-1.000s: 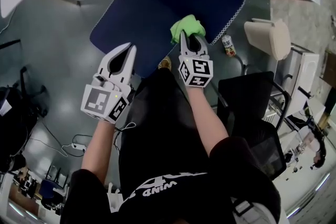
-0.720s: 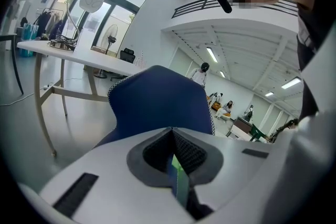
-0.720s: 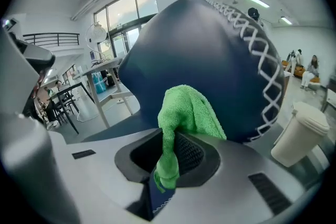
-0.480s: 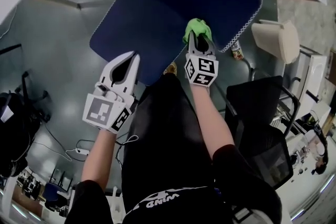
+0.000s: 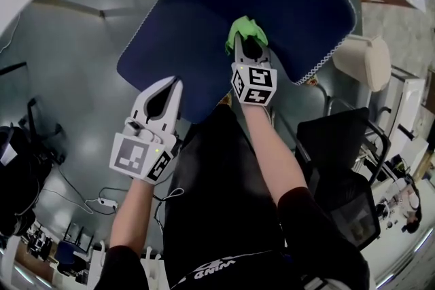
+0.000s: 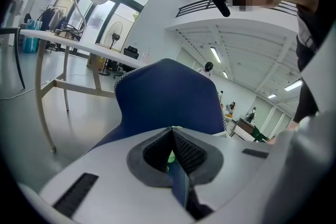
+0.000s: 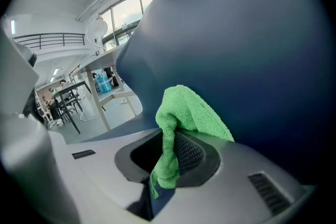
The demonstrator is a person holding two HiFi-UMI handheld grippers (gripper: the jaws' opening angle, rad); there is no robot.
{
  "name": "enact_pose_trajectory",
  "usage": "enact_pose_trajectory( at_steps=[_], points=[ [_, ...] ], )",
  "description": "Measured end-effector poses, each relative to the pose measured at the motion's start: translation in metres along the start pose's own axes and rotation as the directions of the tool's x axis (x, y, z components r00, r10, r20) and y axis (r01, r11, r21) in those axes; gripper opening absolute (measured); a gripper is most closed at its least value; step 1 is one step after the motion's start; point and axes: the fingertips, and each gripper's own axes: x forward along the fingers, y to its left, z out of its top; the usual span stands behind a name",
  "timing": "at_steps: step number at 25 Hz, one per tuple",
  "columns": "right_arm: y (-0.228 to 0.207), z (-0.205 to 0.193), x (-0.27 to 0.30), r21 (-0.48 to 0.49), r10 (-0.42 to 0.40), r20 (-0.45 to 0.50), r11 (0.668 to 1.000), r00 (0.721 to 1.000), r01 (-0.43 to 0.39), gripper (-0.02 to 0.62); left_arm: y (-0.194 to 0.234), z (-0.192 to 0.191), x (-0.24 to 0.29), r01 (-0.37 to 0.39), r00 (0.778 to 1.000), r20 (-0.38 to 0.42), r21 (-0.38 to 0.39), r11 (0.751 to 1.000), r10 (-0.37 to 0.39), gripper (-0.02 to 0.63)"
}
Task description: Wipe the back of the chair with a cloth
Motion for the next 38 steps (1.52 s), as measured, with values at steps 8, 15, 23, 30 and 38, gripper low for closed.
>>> enact_pose_trajectory(
  at_steps=[8,15,23,30,38],
  points=[
    [0.053,0.036,0.061,-0.035,0.106,0.027,0.994,0.994,-0.105,0.054,0.023,0.003,-0.005,-0.042,0.999,-0.001,-0.013,0.999,0.042,-0.002],
    [0.092,0.066,0.099,-0.088,0.18,0.037,0.98,0.983,-0.176,0.054,0.04,-0.006,-0.013,-0.086,0.996,-0.004,-0.043,0.995,0.086,-0.002],
    [0.126,0.083,0.133,-0.13,0.256,0.032,0.959,0.966,-0.25,0.054,0.049,-0.005,-0.018,-0.101,0.995,0.007,-0.074,0.992,0.102,-0.002],
    [0.136,0.087,0.118,-0.139,0.302,0.035,0.945,0.953,-0.295,0.054,0.051,-0.005,-0.019,-0.12,0.993,0.013,-0.072,0.99,0.121,-0.002],
    [0.12,0.097,0.061,-0.148,0.305,0.033,0.943,0.952,-0.297,0.054,0.033,0.018,-0.02,-0.132,0.99,0.046,-0.061,0.989,0.135,-0.002]
  ],
)
